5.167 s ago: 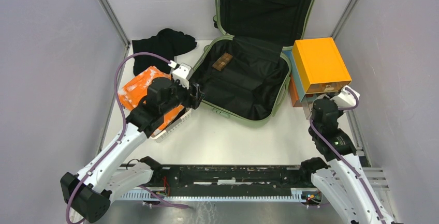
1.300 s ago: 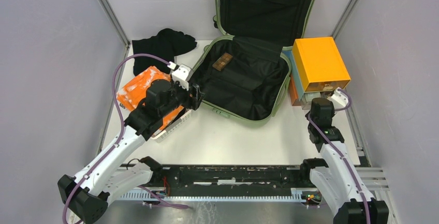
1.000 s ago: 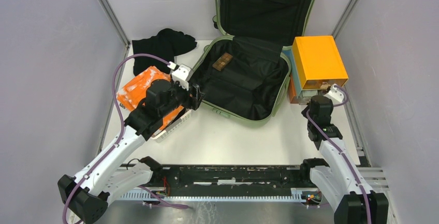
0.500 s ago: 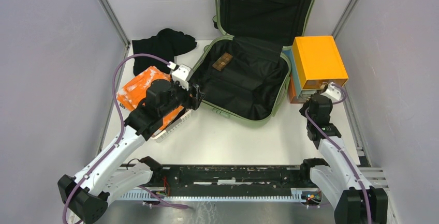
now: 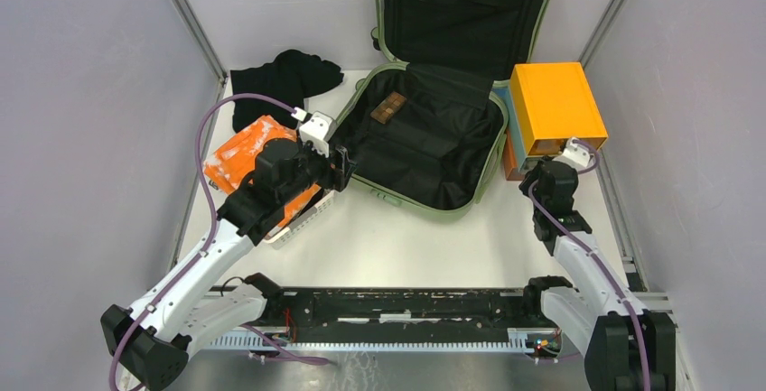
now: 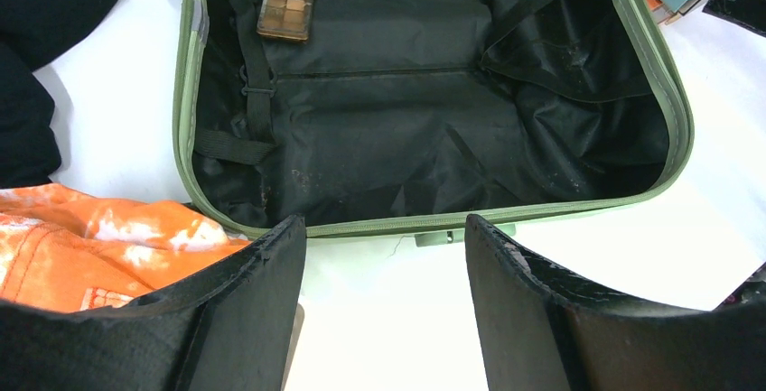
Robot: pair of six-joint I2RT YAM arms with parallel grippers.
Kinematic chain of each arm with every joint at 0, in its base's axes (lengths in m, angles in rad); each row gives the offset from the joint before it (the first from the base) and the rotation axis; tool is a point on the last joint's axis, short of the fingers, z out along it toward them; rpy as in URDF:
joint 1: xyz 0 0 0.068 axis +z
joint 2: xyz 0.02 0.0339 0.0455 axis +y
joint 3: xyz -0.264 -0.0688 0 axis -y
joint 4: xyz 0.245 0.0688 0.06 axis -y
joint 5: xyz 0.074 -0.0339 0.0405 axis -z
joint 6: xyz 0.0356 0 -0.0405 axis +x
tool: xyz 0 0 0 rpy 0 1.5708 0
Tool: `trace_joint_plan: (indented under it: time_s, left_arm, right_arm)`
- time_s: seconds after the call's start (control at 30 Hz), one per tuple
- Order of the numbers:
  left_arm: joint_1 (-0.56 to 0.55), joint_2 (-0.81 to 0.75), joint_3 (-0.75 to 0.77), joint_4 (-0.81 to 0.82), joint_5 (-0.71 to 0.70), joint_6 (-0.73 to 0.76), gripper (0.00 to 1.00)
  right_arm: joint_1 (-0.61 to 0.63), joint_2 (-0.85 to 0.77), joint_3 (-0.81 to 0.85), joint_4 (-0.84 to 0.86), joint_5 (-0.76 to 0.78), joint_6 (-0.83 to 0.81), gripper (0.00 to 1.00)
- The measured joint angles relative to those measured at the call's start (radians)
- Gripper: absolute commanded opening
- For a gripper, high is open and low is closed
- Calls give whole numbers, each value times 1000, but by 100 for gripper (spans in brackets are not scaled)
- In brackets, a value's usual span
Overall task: Open, take out, and arrange the luggage
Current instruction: Close the drawer of the storage box.
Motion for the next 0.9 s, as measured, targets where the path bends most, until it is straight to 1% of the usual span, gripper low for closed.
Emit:
trace_joint_plan:
  time_s: [0.27,0.4,0.6,0.8,0.9]
  left_arm:
    - [0,2,0,0,-3,0,72]
    - [0,3,0,0,-5,0,72]
    - [0,5,0,0,-7,0,71]
    - [0,5,0,0,-9,0,72]
    - [0,5,0,0,-9,0,72]
  right_arm:
    - [0,35,0,51,3,-72,34]
    - [-1,49,0,73,4,-110,41]
    - [-2,59,0,105,0,-183,50]
    - [-9,58,0,127,-49,-243,61]
    - [-16,50,0,135,-78,-274,64]
